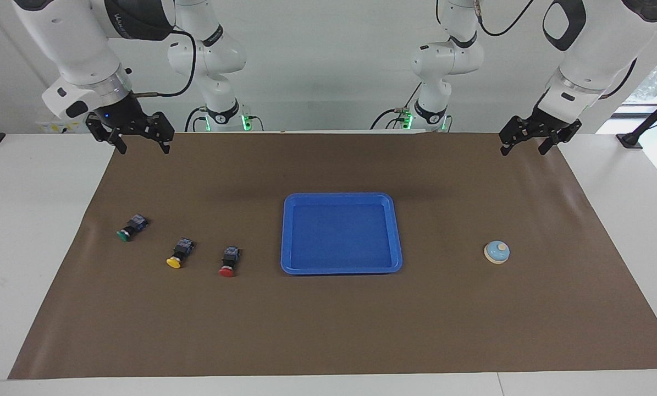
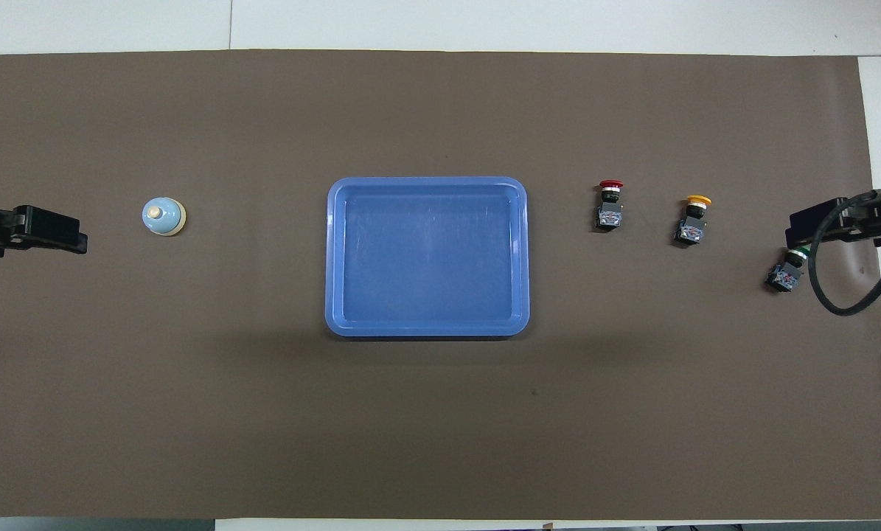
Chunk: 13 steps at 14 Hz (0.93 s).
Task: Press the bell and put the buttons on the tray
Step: 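Reach the left gripper down onto the white bell and press it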
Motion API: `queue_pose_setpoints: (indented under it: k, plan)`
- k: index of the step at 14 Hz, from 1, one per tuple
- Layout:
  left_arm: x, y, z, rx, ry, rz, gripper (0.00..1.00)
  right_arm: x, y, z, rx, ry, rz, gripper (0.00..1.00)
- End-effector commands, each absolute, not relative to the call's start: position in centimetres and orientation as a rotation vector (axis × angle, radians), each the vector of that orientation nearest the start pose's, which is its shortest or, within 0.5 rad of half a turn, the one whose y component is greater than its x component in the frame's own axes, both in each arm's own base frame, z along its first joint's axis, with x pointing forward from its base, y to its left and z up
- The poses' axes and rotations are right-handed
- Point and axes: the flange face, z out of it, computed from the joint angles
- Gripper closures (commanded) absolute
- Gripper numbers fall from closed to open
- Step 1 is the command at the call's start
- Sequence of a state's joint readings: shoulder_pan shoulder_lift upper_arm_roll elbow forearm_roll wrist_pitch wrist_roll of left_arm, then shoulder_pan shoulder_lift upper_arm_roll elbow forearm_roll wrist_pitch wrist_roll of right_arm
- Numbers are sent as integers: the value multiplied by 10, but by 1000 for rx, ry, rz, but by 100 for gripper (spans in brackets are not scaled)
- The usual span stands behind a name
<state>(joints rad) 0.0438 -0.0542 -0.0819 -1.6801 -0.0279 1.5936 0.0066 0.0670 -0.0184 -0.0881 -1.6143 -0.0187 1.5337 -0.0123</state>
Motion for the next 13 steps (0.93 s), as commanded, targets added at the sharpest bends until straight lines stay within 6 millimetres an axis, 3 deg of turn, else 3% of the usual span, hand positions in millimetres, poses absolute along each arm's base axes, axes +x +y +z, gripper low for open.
queue_pose_setpoints:
  k: [1, 4, 7, 9, 11, 12, 13]
  plan:
    - [529, -26, 608, -3170, 69, 91, 0, 540, -17, 611, -3160, -14, 108, 0]
    - [531, -30, 610, -3171, 74, 65, 0, 539, -17, 612, -3160, -14, 105, 0]
    - [538, -17, 600, -3171, 27, -16, 0, 540, -17, 611, -3160, -14, 108, 0]
    - [551, -16, 577, -3172, 42, -65, 31, 540, -17, 611, -3160, -14, 108, 0]
    - [572, -15, 541, -3176, 40, -61, 81, 540, -17, 611, -3160, -14, 108, 0]
    - [584, -12, 520, -3179, 33, -63, 100, 540, -17, 610, -3160, -14, 110, 0]
    - [597, -8, 502, -3181, 20, -83, 100, 540, -17, 611, -3160, -14, 108, 0]
